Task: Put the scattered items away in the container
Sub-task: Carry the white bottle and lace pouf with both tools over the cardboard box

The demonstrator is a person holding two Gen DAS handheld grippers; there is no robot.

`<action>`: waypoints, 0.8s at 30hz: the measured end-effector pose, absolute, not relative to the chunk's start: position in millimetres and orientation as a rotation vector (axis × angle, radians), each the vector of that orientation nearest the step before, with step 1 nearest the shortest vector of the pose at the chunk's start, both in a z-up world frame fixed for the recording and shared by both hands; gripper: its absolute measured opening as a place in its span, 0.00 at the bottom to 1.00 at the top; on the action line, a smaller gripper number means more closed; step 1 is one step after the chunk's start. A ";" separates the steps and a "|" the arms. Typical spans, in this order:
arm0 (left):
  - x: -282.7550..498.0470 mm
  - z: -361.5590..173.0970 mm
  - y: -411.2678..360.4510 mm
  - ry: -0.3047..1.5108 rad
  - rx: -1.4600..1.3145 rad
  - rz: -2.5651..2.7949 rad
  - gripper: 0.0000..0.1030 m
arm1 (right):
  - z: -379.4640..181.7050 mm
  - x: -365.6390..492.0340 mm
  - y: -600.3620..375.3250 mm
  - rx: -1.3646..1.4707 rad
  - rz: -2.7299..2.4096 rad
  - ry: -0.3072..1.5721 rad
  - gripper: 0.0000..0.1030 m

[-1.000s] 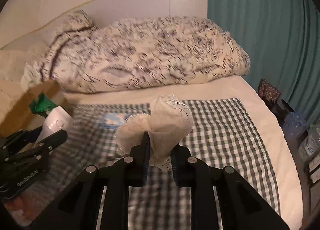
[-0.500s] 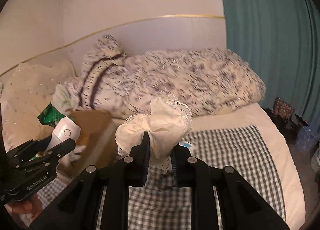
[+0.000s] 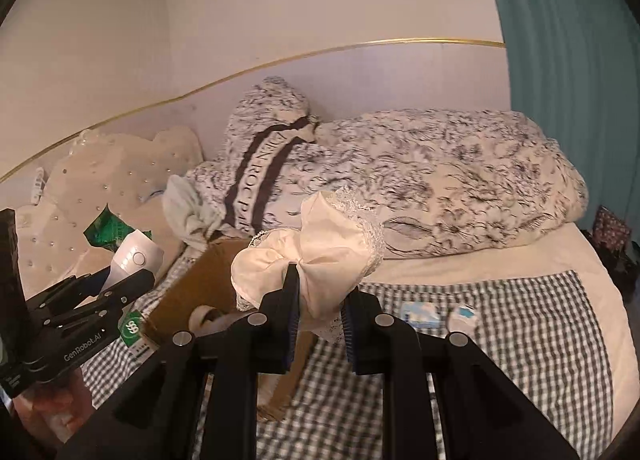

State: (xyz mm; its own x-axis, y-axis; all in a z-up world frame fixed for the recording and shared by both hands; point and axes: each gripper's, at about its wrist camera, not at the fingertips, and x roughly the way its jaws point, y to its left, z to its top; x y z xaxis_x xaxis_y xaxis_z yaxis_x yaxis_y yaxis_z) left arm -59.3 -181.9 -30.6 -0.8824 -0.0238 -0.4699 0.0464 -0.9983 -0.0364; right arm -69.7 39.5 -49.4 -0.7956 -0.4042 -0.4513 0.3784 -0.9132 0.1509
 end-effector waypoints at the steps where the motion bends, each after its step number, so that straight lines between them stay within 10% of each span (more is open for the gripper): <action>1: -57.8 -30.1 -186.2 0.078 0.748 -3.007 0.44 | -48.0 -69.3 34.2 0.676 -2.629 -0.077 0.18; 24: -94.6 -57.0 -239.9 0.120 0.846 -2.896 0.44 | -72.4 -113.1 -62.9 0.701 -2.524 -0.058 0.18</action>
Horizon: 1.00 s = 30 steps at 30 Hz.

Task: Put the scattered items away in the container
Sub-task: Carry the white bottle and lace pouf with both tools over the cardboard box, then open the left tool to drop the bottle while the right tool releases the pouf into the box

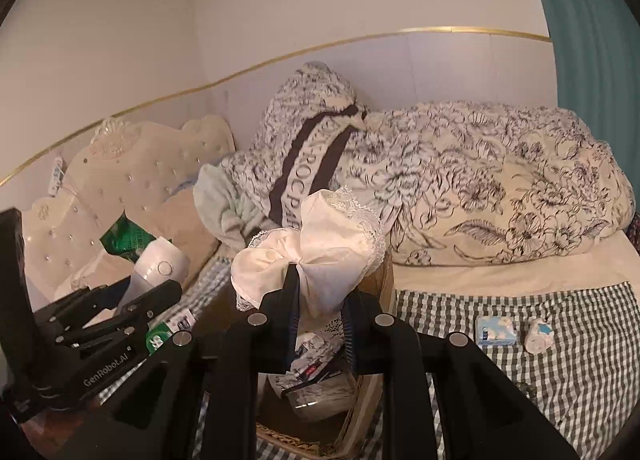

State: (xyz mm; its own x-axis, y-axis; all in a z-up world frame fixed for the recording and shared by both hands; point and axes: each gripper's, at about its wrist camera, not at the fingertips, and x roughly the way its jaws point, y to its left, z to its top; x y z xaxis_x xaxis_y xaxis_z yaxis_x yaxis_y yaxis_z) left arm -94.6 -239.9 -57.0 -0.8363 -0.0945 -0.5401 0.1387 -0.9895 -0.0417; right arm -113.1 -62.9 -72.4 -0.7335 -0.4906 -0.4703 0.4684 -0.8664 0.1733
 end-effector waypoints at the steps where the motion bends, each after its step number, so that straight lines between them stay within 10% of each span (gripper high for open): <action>1: -97.7 -61.5 -240.0 0.121 0.862 -2.892 0.44 | -77.3 -117.3 -64.8 0.713 -2.523 -0.049 0.18; 21: -150.3 -142.7 -239.4 0.126 1.218 -2.744 0.47 | -177.2 -157.6 -117.7 1.039 -2.366 0.239 0.18; 30: -132.9 -110.5 -249.3 0.122 1.076 -2.744 0.62 | -158.3 -141.1 -104.0 0.893 -2.430 0.210 0.57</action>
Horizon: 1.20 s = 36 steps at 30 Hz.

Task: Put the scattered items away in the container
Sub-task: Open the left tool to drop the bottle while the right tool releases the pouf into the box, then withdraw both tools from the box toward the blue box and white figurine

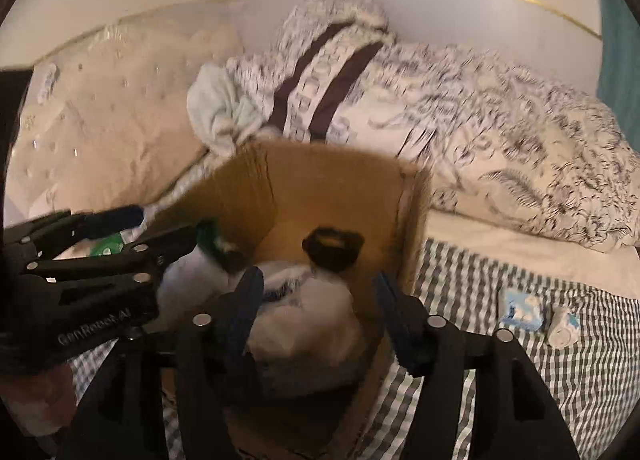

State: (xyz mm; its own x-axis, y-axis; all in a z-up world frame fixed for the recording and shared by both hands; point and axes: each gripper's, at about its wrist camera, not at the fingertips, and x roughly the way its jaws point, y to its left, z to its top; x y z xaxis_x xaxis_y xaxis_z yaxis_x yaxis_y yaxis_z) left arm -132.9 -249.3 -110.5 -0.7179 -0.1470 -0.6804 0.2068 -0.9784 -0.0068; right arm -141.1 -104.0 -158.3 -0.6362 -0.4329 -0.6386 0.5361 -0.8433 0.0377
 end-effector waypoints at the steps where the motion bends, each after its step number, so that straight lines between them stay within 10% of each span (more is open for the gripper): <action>1: -129.7 -104.9 -249.8 0.128 1.055 -2.747 0.63 | -153.5 -138.6 -97.9 0.866 -2.448 0.180 0.58; 22: -47.3 -7.8 -194.0 0.181 0.660 -2.900 1.00 | -77.6 -45.8 17.0 0.357 -2.758 -0.079 1.00; 36: -30.6 -2.6 -122.5 0.205 0.663 -2.963 1.00 | -55.1 4.2 137.1 0.281 -2.874 -0.029 1.00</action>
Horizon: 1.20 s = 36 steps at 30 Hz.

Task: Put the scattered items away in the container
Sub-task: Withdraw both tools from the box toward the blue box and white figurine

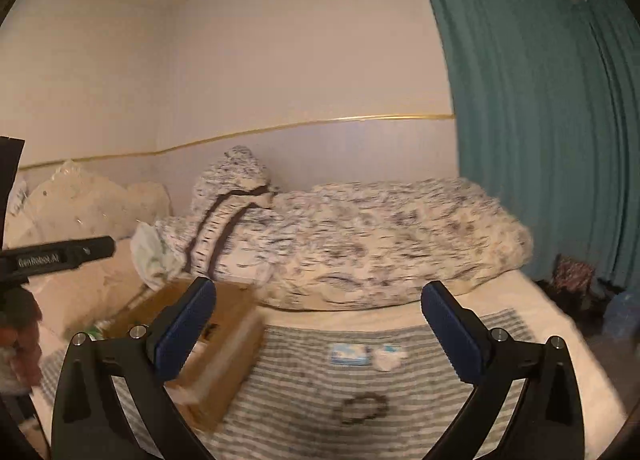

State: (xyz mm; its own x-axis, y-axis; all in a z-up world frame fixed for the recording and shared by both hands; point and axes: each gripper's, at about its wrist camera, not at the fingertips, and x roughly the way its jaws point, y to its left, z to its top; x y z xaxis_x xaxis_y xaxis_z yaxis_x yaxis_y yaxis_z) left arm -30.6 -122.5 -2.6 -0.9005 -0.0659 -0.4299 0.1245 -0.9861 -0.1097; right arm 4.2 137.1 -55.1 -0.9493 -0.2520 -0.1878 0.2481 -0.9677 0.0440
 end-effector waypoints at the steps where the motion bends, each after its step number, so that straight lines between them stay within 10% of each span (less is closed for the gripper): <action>1: -32.5 -4.7 -116.1 0.202 0.675 -2.971 1.00 | -55.9 5.0 151.0 0.291 -2.884 -0.032 1.00; 36: -183.3 -122.6 -14.0 0.055 1.235 -2.961 1.00 | -159.6 -142.4 231.6 1.064 -2.714 -0.090 1.00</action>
State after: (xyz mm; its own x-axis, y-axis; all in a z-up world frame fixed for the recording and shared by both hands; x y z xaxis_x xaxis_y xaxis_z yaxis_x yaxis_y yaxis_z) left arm -183.3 -14.0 -122.6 -0.7019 0.0754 -0.7083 -0.0488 -0.9971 -0.0577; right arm -142.4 231.6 -159.6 -0.7121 -0.2297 -0.6634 0.1853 -0.9729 0.1381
